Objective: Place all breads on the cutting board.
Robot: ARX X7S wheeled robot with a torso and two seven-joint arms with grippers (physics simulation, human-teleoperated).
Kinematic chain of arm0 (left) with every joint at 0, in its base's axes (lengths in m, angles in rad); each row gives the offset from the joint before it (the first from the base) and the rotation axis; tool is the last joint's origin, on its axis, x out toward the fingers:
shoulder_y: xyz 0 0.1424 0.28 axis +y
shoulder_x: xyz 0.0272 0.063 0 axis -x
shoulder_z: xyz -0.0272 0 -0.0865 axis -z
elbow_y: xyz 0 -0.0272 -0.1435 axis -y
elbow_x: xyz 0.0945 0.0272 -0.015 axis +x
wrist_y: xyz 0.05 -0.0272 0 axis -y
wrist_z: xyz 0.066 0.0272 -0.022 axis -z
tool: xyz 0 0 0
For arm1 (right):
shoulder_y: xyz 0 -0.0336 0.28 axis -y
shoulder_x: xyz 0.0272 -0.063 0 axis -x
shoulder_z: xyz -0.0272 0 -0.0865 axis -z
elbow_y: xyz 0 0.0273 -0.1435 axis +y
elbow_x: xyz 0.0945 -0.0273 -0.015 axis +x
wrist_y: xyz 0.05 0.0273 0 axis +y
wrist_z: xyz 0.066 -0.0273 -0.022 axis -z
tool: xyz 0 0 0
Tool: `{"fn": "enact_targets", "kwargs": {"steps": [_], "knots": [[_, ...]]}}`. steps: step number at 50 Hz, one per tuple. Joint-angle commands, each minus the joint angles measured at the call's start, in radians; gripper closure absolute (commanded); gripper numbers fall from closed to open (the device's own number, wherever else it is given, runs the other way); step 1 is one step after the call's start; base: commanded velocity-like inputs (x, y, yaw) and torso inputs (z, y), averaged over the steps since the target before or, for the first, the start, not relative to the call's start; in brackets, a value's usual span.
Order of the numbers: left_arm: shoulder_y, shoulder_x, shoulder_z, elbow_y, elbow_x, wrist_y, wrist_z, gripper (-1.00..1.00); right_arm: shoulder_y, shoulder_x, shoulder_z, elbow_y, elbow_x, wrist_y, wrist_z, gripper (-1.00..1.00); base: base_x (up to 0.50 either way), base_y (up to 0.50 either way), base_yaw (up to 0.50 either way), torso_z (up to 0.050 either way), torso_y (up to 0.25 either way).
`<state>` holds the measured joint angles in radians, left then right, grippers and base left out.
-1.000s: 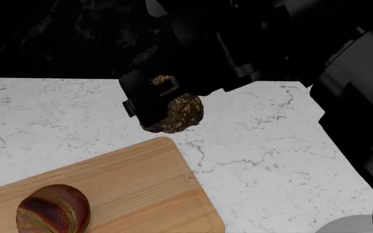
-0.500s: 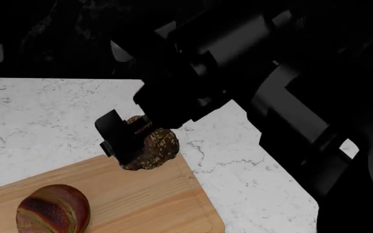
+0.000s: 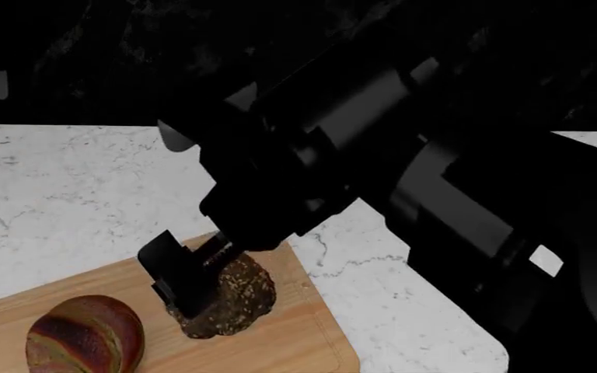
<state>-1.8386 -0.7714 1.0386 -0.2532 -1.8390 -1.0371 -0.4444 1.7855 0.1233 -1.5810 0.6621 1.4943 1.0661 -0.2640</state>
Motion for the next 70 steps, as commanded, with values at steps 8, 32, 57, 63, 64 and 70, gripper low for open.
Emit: {"fn": "enact_targets", "kwargs": {"steps": [8, 32, 57, 63, 64, 70], "knots": [[-0.001, 0.004, -0.002, 0.004, 0.003, 0.004, -0.003, -1.0, 0.027, 0.034, 0.023, -0.064, 0.013, 0.021, 0.003, -1.0, 0.0, 0.0, 0.0, 0.0, 0.0], [0.011, -0.001, 0.003, 0.012, 0.021, 0.01, -0.003, -1.0, 0.168, 0.232, 0.172, -0.169, 0.169, 0.057, 0.195, -1.0, 0.0, 0.0, 0.0, 0.0, 0.0], [0.043, -0.02, -0.024, 0.04, 0.026, 0.069, -0.012, -1.0, 0.14, 0.455, 0.303, -0.337, 0.236, -0.097, 0.456, -1.0, 0.0, 0.0, 0.0, 0.0, 0.0], [0.047, -0.039, -0.039, 0.067, 0.041, 0.101, -0.036, -1.0, 0.113, 0.537, 0.34, -0.41, 0.265, -0.141, 0.528, -1.0, 0.0, 0.0, 0.0, 0.0, 0.0], [0.047, -0.039, -0.041, 0.068, 0.038, 0.102, -0.04, -1.0, 0.106, 0.548, 0.35, -0.42, 0.276, -0.152, 0.54, -1.0, 0.0, 0.0, 0.0, 0.0, 0.0], [0.056, -0.046, -0.047, 0.077, 0.039, 0.116, -0.049, -1.0, 0.082, 0.61, 0.376, -0.487, 0.293, -0.19, 0.6, -1.0, 0.0, 0.0, 0.0, 0.0, 0.0]]}}
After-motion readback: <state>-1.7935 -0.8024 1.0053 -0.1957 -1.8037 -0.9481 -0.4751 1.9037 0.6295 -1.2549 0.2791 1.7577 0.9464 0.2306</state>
